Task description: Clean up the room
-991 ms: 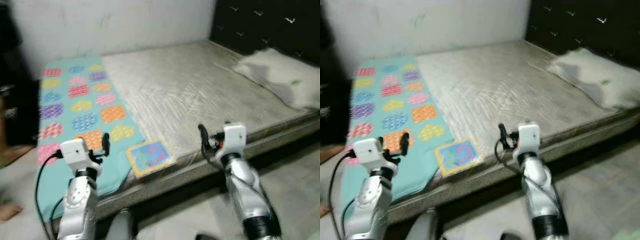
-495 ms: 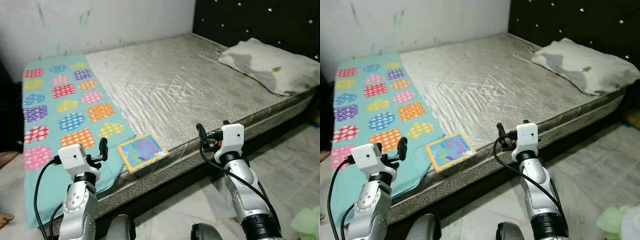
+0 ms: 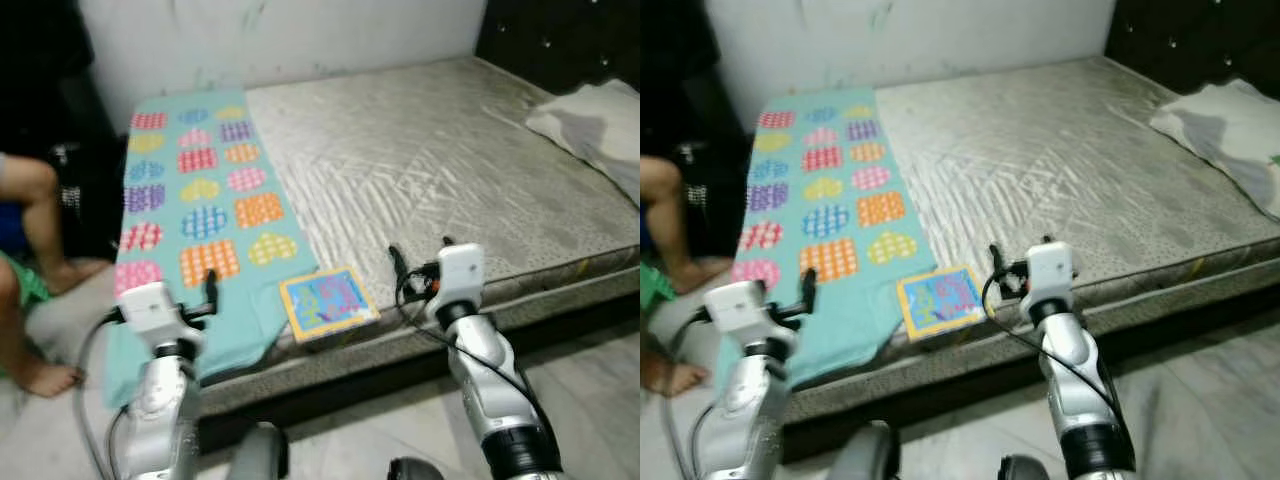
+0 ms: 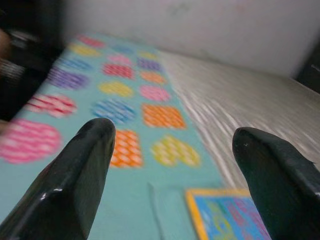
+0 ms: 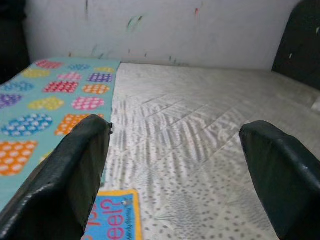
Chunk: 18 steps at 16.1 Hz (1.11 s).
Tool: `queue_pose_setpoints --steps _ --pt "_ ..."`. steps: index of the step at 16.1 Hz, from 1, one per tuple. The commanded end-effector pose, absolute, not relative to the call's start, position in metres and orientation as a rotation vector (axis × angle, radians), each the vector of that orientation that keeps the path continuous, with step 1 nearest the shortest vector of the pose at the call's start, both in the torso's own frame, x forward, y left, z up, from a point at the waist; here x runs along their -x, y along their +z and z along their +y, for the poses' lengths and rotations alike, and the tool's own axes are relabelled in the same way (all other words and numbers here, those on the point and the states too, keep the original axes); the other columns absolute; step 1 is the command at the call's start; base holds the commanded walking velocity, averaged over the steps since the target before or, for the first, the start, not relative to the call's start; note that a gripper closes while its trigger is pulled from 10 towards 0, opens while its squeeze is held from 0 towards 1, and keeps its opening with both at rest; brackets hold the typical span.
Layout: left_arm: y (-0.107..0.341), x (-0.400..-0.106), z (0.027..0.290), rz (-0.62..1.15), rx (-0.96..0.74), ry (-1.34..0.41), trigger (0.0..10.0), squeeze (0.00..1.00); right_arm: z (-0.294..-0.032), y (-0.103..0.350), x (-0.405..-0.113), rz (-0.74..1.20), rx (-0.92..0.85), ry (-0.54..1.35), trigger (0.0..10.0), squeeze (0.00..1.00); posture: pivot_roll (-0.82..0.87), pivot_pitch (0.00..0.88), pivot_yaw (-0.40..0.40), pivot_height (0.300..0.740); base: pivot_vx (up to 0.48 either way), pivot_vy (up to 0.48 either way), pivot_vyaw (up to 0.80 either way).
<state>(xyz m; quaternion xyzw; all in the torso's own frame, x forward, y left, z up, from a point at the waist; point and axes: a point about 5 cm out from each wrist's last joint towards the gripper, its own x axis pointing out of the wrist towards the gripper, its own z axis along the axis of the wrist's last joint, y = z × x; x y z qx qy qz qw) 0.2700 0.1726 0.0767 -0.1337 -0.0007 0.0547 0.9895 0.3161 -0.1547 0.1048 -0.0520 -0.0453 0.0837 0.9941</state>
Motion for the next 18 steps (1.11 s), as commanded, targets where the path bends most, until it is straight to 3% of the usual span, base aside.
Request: queue_pose_setpoints --steps 1,18 --pt "0.0787 -0.2709 0.1795 -0.006 0.252 0.114 10.0 0.00 -0.1552 0.1044 -0.3156 -0.089 0.102 0.168 10.0 0.00 -0.07 0.014 0.057 0.648 0.000 0.000 0.00" --pt "0.0793 -0.2758 0.1732 0.007 0.293 0.085 10.0 0.00 -0.1540 0.1033 -0.3170 -0.091 0.101 0.160 10.0 0.00 -0.07 0.000 0.069 0.648 0.000 0.000 0.00"
